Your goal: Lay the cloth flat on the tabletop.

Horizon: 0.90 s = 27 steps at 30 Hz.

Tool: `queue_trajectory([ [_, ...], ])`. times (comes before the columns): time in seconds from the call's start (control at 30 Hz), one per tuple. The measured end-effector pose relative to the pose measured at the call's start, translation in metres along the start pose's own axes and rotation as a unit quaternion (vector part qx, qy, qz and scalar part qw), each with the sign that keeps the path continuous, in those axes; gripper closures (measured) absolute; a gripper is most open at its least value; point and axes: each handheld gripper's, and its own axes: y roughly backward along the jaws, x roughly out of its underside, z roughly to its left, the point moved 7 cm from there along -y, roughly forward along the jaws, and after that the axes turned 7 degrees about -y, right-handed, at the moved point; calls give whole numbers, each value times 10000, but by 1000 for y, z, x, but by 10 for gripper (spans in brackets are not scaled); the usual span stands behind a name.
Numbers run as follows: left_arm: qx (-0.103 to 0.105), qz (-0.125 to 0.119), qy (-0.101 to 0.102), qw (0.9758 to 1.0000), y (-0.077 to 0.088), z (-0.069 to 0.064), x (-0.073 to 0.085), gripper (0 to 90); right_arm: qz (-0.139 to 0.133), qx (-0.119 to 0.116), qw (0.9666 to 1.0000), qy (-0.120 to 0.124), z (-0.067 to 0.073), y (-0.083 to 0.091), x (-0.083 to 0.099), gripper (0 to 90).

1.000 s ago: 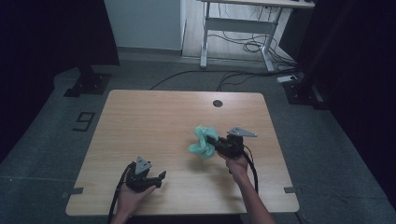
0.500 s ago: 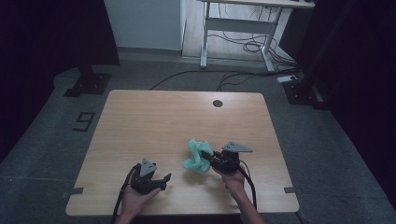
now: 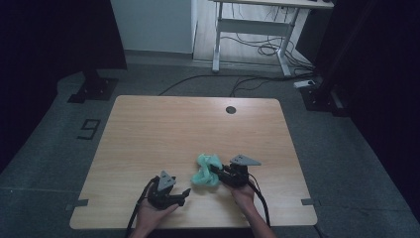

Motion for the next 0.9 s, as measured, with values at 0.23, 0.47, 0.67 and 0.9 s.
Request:
queue_trajectory([
  [0.23, 107, -9, -41, 9999, -14, -7, -8, 289, -62, -51, 9998, -187, -2, -3, -4, 716],
  [0.47, 135, 51, -13, 9999, -34, -8, -15, 330, -142, -130, 9996, -208, 1, 0, -9, 713],
  [0.67, 130, 4, -12, 9999, -39, -9, -16, 438, -106, -176, 9996, -204, 5, 0, -8, 712],
  [0.9, 344, -38, -158, 9993, -40, -11, -14, 695, -54, -189, 9998, -86, 9, -1, -6, 708],
])
